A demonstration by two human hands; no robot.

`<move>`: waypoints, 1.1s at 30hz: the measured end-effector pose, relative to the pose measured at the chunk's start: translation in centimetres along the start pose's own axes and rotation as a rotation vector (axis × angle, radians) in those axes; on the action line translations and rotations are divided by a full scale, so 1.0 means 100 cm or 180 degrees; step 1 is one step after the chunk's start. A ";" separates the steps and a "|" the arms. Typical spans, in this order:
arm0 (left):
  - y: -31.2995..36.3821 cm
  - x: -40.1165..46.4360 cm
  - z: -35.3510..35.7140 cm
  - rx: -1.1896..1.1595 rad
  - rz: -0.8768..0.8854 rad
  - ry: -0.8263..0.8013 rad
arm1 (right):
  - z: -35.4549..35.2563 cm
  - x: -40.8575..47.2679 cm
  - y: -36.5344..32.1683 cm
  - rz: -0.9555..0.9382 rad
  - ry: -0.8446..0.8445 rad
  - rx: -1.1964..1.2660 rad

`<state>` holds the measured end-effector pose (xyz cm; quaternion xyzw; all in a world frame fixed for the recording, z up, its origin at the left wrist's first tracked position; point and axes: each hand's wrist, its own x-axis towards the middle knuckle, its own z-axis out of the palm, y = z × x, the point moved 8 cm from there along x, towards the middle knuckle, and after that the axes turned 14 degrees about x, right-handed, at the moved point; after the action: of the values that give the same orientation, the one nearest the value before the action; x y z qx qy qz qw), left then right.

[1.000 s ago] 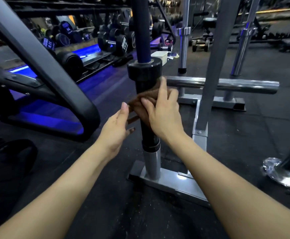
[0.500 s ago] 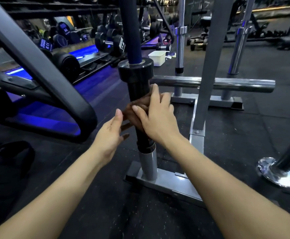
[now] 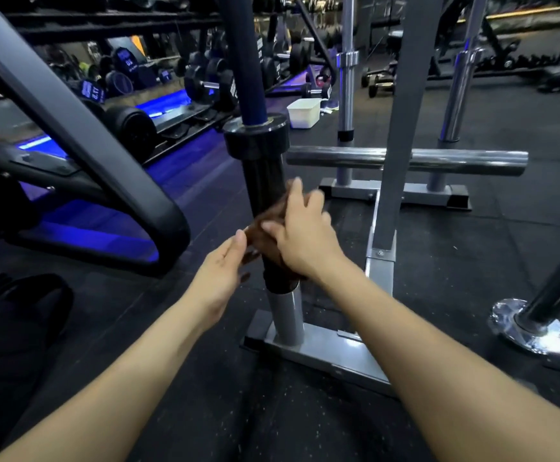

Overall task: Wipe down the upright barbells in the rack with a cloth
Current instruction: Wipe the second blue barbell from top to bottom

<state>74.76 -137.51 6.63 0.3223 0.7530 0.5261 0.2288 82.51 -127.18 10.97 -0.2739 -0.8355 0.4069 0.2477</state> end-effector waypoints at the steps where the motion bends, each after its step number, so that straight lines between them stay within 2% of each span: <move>1: -0.002 0.001 -0.001 -0.0044 -0.0006 0.0006 | -0.001 0.003 -0.003 -0.0096 0.0055 0.0054; 4: -0.008 0.005 -0.001 -0.0071 -0.0014 -0.0054 | 0.016 -0.003 0.015 0.0041 -0.0095 0.0173; 11: -0.015 0.002 0.001 0.0234 -0.0011 0.0048 | 0.049 -0.019 0.071 0.0661 -0.0751 -0.0257; 13: -0.014 0.002 0.001 0.0228 -0.0042 0.0093 | 0.041 -0.015 0.064 0.0595 -0.0734 -0.0295; 18: -0.014 0.005 0.001 0.0107 -0.0040 0.0070 | 0.010 0.007 0.023 -0.0065 -0.0205 0.0115; 23: -0.020 0.006 0.003 0.0106 -0.0030 0.0107 | 0.041 -0.001 0.066 0.0333 -0.0731 0.0300; 27: -0.023 0.002 0.005 0.0148 -0.0100 0.0128 | 0.041 0.004 0.076 0.0259 -0.0914 0.0134; 30: -0.023 -0.003 0.009 0.0189 -0.0134 0.0077 | 0.035 0.003 0.078 0.0111 -0.0885 0.0009; 33: -0.021 -0.011 0.010 0.0199 -0.0206 0.0071 | 0.023 -0.001 0.090 0.0301 -0.0555 -0.0034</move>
<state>75.65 -138.13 4.35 0.2989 0.7816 0.4982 0.2270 83.41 -123.84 2.31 -0.2779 -0.8422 0.4360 0.1531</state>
